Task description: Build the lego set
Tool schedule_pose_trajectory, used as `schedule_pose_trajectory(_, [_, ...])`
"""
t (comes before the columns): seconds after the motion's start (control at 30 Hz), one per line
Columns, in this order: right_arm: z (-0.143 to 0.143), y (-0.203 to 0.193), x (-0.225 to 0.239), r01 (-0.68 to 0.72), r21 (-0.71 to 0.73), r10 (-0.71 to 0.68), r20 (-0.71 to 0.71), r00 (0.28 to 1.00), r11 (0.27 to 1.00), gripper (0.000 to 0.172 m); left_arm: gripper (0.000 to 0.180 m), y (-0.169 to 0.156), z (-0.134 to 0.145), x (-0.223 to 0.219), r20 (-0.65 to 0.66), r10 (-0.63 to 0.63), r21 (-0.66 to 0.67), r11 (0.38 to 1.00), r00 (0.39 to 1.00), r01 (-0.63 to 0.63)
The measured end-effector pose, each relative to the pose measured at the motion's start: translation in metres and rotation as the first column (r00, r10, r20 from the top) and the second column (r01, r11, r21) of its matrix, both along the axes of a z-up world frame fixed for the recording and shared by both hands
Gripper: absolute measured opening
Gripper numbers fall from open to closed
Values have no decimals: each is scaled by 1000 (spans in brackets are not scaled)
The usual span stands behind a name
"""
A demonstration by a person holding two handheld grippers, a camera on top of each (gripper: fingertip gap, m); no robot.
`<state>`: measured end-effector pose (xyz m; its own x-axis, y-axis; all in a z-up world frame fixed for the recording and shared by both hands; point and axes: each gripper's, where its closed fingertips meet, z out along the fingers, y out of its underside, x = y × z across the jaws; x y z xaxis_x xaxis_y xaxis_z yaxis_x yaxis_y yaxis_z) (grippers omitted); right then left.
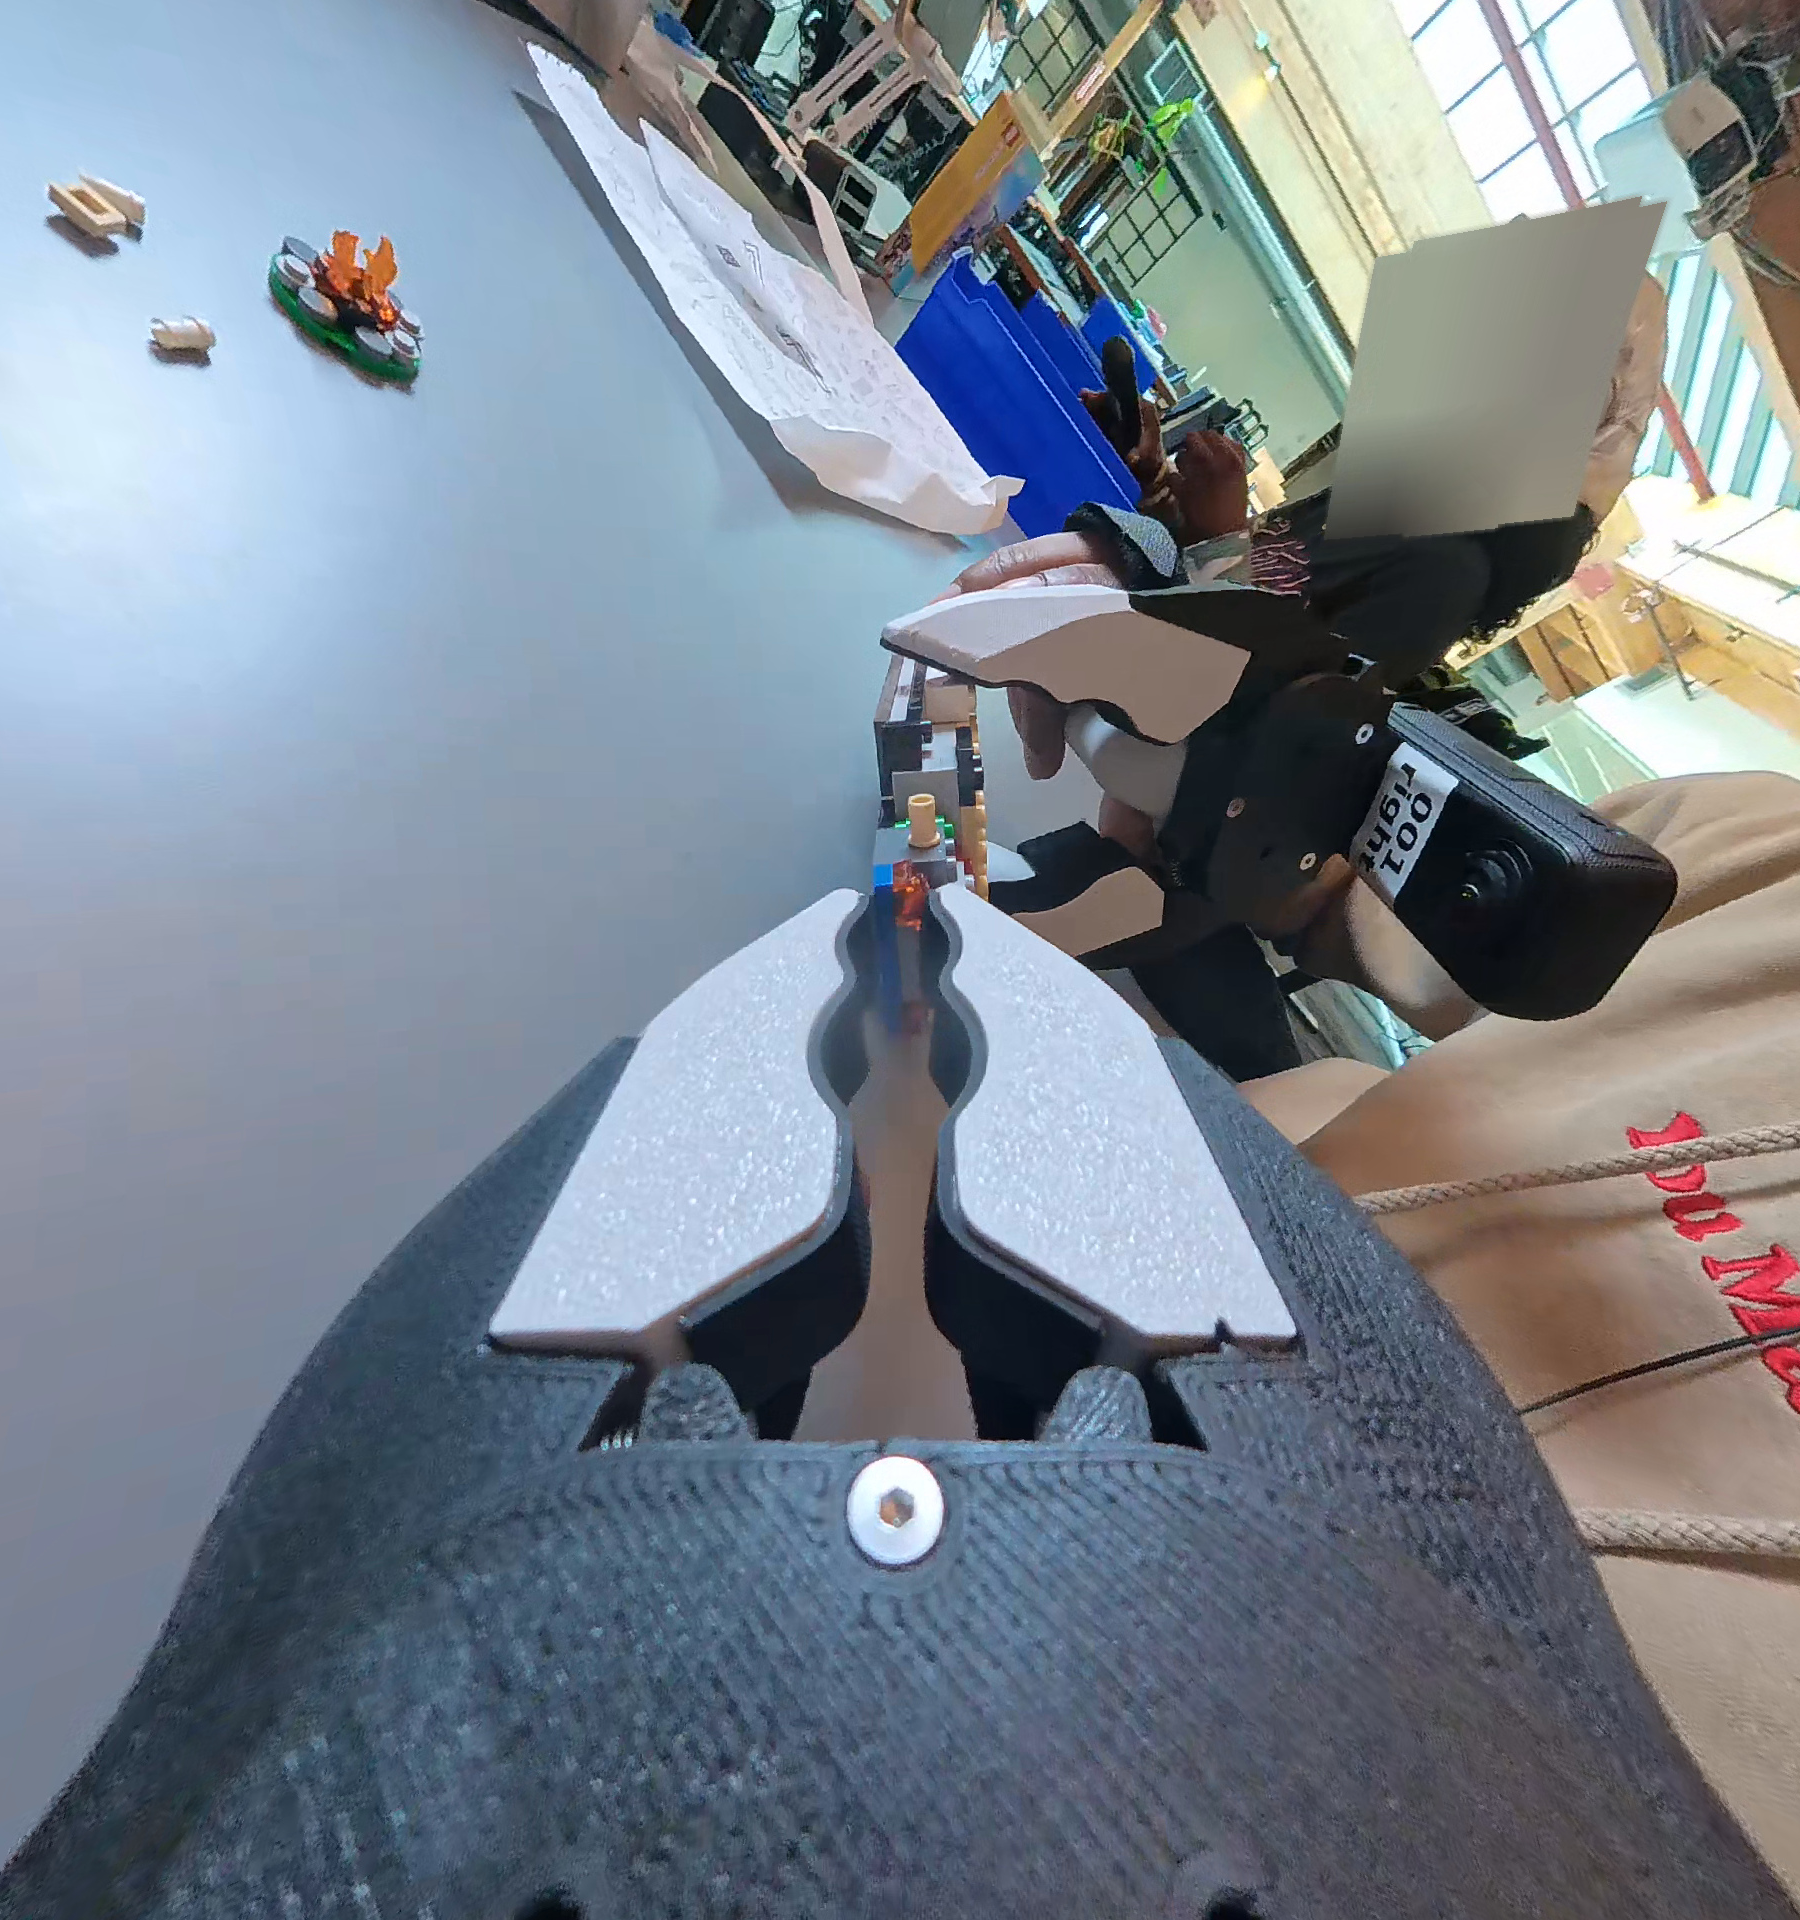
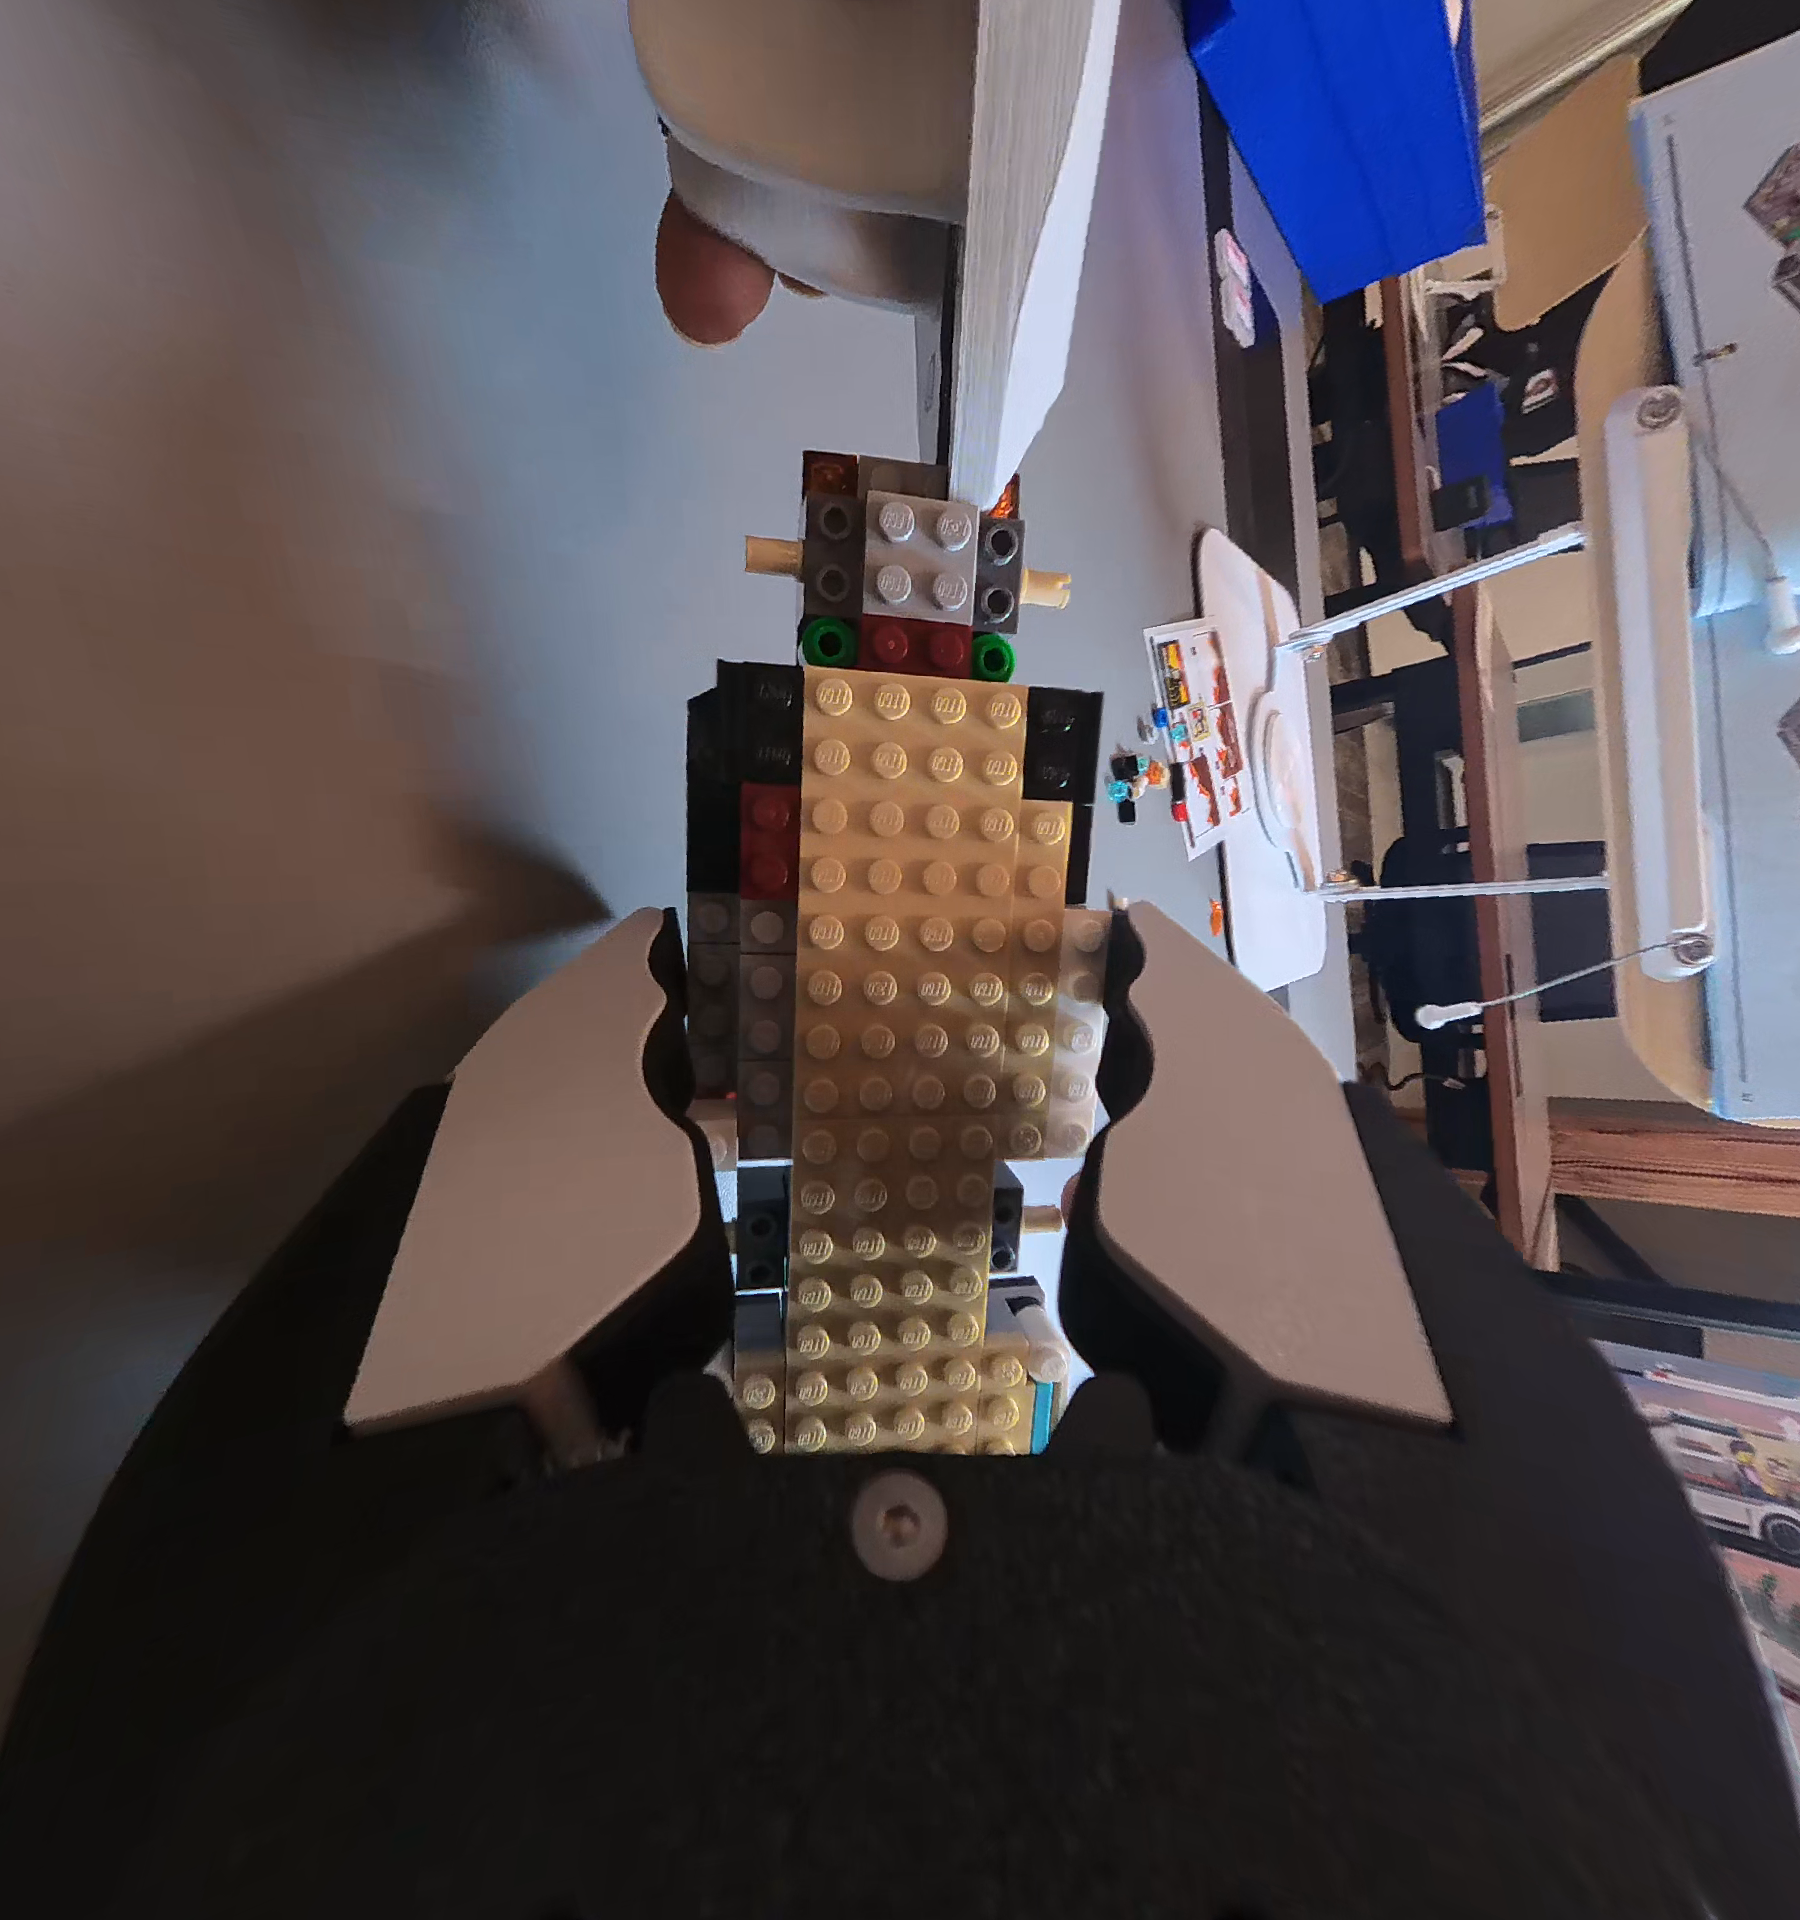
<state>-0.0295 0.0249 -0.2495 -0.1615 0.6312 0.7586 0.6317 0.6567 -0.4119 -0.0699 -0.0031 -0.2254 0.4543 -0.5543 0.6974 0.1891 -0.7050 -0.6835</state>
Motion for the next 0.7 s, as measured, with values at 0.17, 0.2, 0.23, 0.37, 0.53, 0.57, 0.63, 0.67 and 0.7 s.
schedule_pose_trajectory(0.17, [6, 1, -1, -5, 63, 9, -56, 998, 998, 77, 8, -2, 7, 1, -25, -7, 80, 997, 1000, 9])
schedule_pose_trajectory(0.2, [7, 1, -1, -8, 77, 13, -69, 998, 997, 77, 8, -2, 8, 1, -41, -3, 103, 995, 999, 7])
schedule_pose_trajectory(0.23, [8, 1, -2, -12, 92, 19, -81, 997, 996, 77, 8, -4, 10, 2, -56, -11, 124, 992, 998, 18])
schedule_pose_trajectory(0.37, [11, 1, -4, -21, 114, 33, -108, 994, 993, 77, 9, -6, 16, 2, -46, -25, 156, 987, 999, 32])
schedule_pose_trajectory(0.53, [10, 1, -4, -20, 121, 33, -106, 994, 992, 77, 13, -6, 16, 2, -5, -22, 130, 991, 1000, 22])
schedule_pose_trajectory(0.57, [9, 1, -4, -20, 123, 33, -106, 994, 992, 77, 14, -6, 16, 1, 9, -21, 122, 992, 1000, 20])
schedule_pose_trajectory(0.63, [8, 1, -4, -19, 122, 32, -102, 994, 992, 77, 14, -3, 15, 0, 20, -8, 107, 994, 1000, 6])
schedule_pose_trajectory(0.67, [8, 1, -4, -19, 123, 32, -103, 994, 992, 77, 14, -3, 14, 0, 27, -4, 102, 995, 1000, 1])
schedule_pose_trajectory(0.7, [7, 1, -5, -19, 123, 32, -103, 994, 992, 77, 12, -2, 14, 0, 31, -3, 93, 996, 1000, 0])
